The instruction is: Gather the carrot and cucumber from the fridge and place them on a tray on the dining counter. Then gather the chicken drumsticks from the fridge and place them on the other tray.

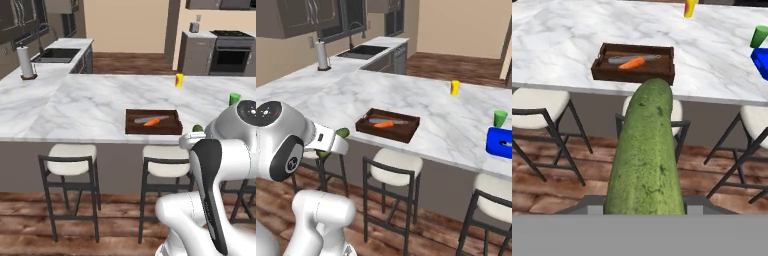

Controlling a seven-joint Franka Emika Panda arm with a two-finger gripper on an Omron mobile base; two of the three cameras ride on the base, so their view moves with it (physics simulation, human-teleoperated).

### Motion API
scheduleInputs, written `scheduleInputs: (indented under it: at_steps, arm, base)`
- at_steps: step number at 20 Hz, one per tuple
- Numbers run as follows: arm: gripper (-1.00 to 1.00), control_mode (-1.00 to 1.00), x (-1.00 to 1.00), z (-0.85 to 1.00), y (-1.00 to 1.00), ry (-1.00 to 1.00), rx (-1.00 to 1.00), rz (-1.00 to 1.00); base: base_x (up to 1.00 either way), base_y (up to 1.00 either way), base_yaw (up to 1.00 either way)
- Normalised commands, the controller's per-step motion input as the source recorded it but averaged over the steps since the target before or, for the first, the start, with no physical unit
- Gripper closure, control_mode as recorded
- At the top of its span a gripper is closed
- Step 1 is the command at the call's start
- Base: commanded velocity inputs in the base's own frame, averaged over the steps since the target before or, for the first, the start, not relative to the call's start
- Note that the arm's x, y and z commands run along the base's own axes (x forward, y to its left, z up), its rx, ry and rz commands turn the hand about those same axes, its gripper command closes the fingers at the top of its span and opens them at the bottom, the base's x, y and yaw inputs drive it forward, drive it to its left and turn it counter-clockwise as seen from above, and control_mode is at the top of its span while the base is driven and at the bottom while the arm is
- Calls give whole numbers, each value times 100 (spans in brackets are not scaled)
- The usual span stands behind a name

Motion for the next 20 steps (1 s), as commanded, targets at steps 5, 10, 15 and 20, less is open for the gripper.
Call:
scheduleInputs:
  at_steps: [5, 10, 15, 20]
  arm:
    - [100, 100, 0, 0, 0, 0, 0, 0]
    - [100, 100, 0, 0, 0, 0, 0, 0]
    - [100, 100, 0, 0, 0, 0, 0, 0]
    - [100, 100, 0, 0, 0, 0, 0, 0]
  base:
    - [38, 38, -28]
    - [43, 41, -26]
    - [45, 32, -20]
    - [43, 24, -16]
